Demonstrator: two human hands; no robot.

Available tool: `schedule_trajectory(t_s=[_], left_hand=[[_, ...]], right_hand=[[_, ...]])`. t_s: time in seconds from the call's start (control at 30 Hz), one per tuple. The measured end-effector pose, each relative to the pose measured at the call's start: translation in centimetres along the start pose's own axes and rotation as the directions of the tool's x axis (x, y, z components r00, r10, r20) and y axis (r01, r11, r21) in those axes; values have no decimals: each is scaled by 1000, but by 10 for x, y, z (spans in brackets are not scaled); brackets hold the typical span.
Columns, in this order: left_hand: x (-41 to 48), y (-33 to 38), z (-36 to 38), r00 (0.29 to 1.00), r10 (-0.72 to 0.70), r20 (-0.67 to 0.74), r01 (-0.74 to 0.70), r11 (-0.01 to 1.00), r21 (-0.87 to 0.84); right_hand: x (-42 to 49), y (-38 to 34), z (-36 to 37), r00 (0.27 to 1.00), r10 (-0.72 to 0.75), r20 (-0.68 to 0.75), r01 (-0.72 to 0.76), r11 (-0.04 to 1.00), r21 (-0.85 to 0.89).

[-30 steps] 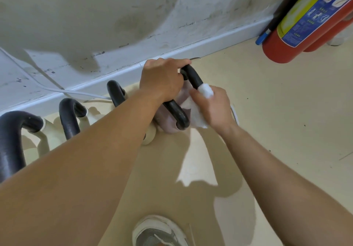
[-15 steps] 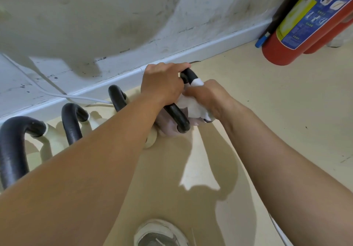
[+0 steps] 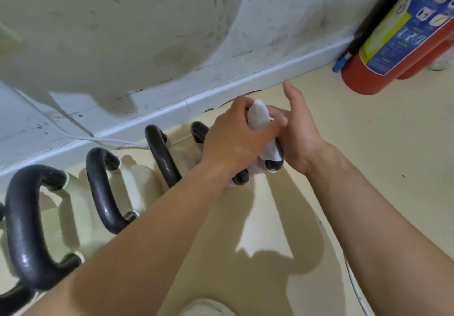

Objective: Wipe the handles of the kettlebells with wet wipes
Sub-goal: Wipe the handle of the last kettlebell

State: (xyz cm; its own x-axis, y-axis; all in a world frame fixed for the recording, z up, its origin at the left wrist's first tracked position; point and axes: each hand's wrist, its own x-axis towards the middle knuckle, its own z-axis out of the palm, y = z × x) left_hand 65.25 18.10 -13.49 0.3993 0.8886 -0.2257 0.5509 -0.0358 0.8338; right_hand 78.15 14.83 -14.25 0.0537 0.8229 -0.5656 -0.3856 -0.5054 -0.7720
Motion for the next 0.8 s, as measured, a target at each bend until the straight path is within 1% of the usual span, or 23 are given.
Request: schedule_trajectory(t_s=[0.1,0.13,0.2,0.27,0.3,0.37,0.4,0.43,0.5,0.53,0.57,0.6,0.63,0.67,0.7,0.73,0.8], left_hand=[[7,1,3,995,13,-98,-11,1000,21],[12,0,1,990,15,-138,-7,998,57],[22,-4,-5,977,16,-211,18,987,158],[36,-11,-13,964,39,-262,41,955,293],[44,-15,-16,961,49,-272,54,932,358],[60,-25,-20,966,34,-255,81,900,428],[65,-28,-20,969,25,-244,89,891,445],[67,-30,-19,968,45,-247,80,877,474],[67,-31,-14,938,194,-287,-7,839,544],[64,-28,-11,911,277,-307,-65,829,555],[61,-23,-7,896,320,-309,-112,834,540],[58,-17,-3,908,300,-292,-126,861,494],[56,-10,1,938,231,-258,-101,895,434],[55,-5,6,973,124,-196,-41,924,381],[54,0,12,992,30,-123,15,936,351],[54,3,19,998,-27,-58,45,934,355],[54,10,32,996,-85,8,75,911,406]], right_hand=[[-9,-3,-4,999,-38,9,38,998,51],[-9,-1,-6,998,-49,-36,51,997,62],[-6,7,-6,972,-107,-207,119,992,46],[-6,19,-1,923,-188,-336,187,982,-35],[-6,26,1,902,-247,-354,218,968,-122],[-6,42,4,882,-364,-301,248,899,-360],[-7,48,5,881,-392,-264,246,858,-451],[-7,53,6,875,-417,-246,242,816,-524],[-7,56,8,853,-477,-212,255,736,-627],[-5,55,10,842,-504,-192,269,701,-660],[-3,53,11,838,-514,-183,276,688,-671],[-2,50,11,842,-510,-174,281,691,-666],[0,48,10,850,-499,-171,284,706,-649],[0,45,11,857,-490,-161,290,717,-634],[0,43,12,863,-479,-159,292,730,-618],[1,43,13,868,-468,-168,286,746,-602],[5,48,15,857,-475,-200,289,763,-578]])
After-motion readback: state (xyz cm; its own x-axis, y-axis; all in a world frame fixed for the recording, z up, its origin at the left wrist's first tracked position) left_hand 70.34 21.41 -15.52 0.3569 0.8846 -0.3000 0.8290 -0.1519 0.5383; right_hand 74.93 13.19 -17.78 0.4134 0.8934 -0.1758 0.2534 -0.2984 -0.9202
